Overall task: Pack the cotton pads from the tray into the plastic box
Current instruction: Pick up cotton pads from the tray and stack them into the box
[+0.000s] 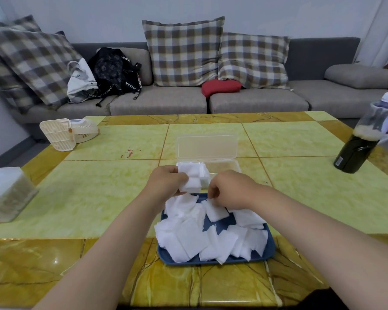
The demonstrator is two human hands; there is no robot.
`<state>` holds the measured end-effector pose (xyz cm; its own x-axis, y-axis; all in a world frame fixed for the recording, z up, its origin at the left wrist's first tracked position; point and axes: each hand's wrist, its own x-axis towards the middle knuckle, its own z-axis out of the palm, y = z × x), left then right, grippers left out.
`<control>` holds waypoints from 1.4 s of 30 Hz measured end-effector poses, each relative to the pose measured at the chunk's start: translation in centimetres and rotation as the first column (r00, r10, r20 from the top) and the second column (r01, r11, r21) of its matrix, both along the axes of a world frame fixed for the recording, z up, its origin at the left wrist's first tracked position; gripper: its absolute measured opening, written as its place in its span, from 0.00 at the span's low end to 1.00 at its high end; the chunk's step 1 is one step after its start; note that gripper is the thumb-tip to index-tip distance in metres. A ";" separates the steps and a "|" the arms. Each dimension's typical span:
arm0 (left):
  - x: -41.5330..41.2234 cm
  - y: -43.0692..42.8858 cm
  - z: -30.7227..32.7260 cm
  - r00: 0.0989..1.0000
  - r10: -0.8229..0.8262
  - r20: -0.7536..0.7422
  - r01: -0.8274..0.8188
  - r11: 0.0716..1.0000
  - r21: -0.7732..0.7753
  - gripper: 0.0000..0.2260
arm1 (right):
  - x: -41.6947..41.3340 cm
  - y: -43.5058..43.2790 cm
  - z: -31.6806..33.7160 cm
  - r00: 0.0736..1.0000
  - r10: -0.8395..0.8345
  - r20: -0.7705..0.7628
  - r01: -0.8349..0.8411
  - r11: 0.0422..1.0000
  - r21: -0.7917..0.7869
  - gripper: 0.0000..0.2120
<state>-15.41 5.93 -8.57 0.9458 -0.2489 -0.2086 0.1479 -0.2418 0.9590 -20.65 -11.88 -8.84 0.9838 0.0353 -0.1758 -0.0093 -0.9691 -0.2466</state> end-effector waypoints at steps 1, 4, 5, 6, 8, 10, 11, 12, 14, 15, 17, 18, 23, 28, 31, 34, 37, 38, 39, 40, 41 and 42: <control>0.0 0.1 -0.1 1.000 0.003 -0.005 -0.003 1.000 -0.007 0.08 | 0.1 0.3 -0.2 1.000 0.017 -0.005 -0.018 0.998 -0.063 0.12; 0.0 0.0 -0.2 1.000 -0.004 -0.011 0.003 1.000 -0.031 0.07 | 0.3 0.7 -0.5 0.998 0.052 -0.022 -0.055 0.983 -0.177 0.13; 0.0 0.0 -0.1 1.000 -0.008 -0.013 0.008 0.999 -0.035 0.06 | 0.4 0.8 -0.5 0.998 0.058 -0.036 -0.063 0.980 -0.190 0.13; 0.0 -0.1 -0.1 1.000 -0.015 -0.015 0.015 0.999 -0.034 0.06 | 0.4 0.7 -0.4 0.997 0.056 -0.054 -0.065 0.979 -0.193 0.12; 0.0 -0.3 -0.1 1.000 -0.019 -0.021 0.018 0.999 -0.035 0.05 | 0.3 0.7 -0.1 0.994 0.052 -0.092 -0.070 0.978 -0.196 0.12; 0.1 -0.5 -0.1 1.000 -0.008 -0.023 0.007 0.999 -0.041 0.06 | 0.2 0.6 0.2 0.990 0.052 -0.134 -0.076 0.980 -0.182 0.10; 0.1 -0.5 -0.1 1.000 0.001 -0.026 -0.002 0.999 -0.047 0.07 | 0.1 0.6 0.3 0.988 0.053 -0.145 -0.077 0.983 -0.167 0.09; 0.1 -0.5 -0.1 1.000 0.008 -0.031 -0.009 0.999 -0.052 0.08 | 0.1 0.5 0.3 0.987 0.054 -0.149 -0.077 0.985 -0.154 0.06; 0.2 -0.4 -0.1 0.999 0.016 -0.032 -0.018 0.999 -0.051 0.07 | 0.0 0.1 0.6 0.990 0.052 -0.131 -0.066 0.992 -0.109 0.03; 0.3 -0.3 -0.1 0.999 0.023 -0.029 -0.024 0.999 -0.048 0.06 | 0.0 -0.2 0.9 0.993 0.046 -0.106 -0.053 0.996 -0.066 0.03; 0.4 -0.2 -0.2 0.999 0.045 -0.024 -0.047 0.997 -0.056 0.06 | 0.0 -0.9 1.7 0.999 0.015 -0.046 -0.012 0.997 0.071 0.05; 0.5 -0.1 -0.3 0.998 0.058 -0.021 -0.059 0.996 -0.061 0.06 | 0.0 -1.3 2.1 1.000 -0.014 -0.019 0.017 0.987 0.162 0.08; 0.5 0.0 -0.5 0.998 0.024 -0.062 -0.031 0.993 -0.111 0.06 | -0.6 -2.8 4.7 0.985 -0.170 -0.031 0.148 0.738 0.659 0.05; -0.2 -0.8 -0.4 0.976 -0.186 -0.111 0.176 0.980 -0.092 0.07 | -0.9 -2.5 5.0 0.994 -0.108 -0.020 0.091 0.715 0.693 0.05; -0.6 -1.2 -0.4 0.954 -0.277 -0.114 0.268 0.959 -0.087 0.08 | -0.8 -1.6 4.6 0.996 -0.084 0.020 0.052 0.766 0.641 0.06; -0.7 -1.4 -0.5 0.949 -0.290 -0.122 0.279 0.955 -0.097 0.09 | -0.6 -1.6 4.5 0.993 -0.108 0.055 0.057 0.819 0.571 0.09; -0.7 -1.3 -0.4 0.949 -0.289 -0.123 0.277 0.955 -0.111 0.09 | -0.4 -1.8 4.5 0.990 -0.118 0.073 0.062 0.847 0.527 0.15; -0.8 -1.3 -0.3 0.944 -0.301 -0.134 0.284 0.950 -0.134 0.11 | -0.4 -1.8 4.5 0.989 -0.121 0.079 0.063 0.853 0.518 0.15; -0.8 -1.4 -0.1 0.937 -0.316 -0.150 0.290 0.942 -0.169 0.13 | -0.4 -1.7 4.4 0.988 -0.127 0.086 0.066 0.858 0.509 0.15; -0.9 -1.5 0.0 0.929 -0.331 -0.168 0.293 0.932 -0.213 0.15 | -0.3 -1.6 4.3 0.986 -0.136 0.097 0.070 0.864 0.498 0.14; -1.0 -1.5 0.2 0.921 -0.345 -0.178 0.298 0.922 -0.245 0.16 | -0.2 -1.6 4.3 0.983 -0.147 0.108 0.076 0.869 0.490 0.14; -1.1 -1.5 0.3 0.917 -0.360 -0.172 0.312 0.916 -0.253 0.17 | -0.1 -1.5 4.2 0.980 -0.163 0.119 0.086 0.871 0.484 0.15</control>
